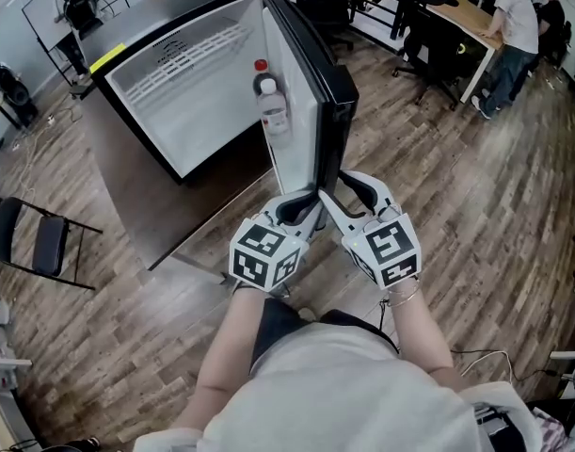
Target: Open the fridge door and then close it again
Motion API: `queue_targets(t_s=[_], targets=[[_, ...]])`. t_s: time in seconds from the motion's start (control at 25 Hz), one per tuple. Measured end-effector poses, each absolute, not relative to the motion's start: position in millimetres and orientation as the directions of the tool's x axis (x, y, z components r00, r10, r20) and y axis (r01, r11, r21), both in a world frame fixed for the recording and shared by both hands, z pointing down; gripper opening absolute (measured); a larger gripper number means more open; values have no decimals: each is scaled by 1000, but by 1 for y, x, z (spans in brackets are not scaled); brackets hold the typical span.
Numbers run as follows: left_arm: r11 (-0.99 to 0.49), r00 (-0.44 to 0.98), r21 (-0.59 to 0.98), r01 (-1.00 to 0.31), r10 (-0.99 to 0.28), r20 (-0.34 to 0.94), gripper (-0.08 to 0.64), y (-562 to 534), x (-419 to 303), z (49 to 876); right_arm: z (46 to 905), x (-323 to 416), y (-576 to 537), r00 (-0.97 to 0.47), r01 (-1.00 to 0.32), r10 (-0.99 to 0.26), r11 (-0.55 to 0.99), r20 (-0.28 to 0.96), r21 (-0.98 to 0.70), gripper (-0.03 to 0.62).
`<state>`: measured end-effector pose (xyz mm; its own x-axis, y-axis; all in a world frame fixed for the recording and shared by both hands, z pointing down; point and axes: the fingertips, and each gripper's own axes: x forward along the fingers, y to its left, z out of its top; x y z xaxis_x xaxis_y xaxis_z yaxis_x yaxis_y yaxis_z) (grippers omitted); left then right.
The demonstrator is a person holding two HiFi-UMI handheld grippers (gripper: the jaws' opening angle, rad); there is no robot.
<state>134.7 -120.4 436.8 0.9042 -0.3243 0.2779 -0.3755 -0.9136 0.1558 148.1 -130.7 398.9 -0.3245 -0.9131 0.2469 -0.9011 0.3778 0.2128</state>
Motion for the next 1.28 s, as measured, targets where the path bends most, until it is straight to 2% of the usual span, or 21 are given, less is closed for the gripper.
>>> queue_targets(t_s=[0.24,0.6,1.0,1.28], targets=[[-897,891,162,-412,-359,280,32,-132,126,435,399,179,-126,-224,-943,-946,271,236,194,136],[-909,902,173,-379,-321,289,32,-129,136,438,401,231,-122,-84,-979,-967,125,242,159,112],[-853,867,218,-474,-409,285,26,-148,121,439,404,276,-124,-30,-997,-969,47,247,64,103],[-830,855,236,-506,-446,265,23,-168,115,436,406,298,-133,13,-998,-966,4,257,63,89]])
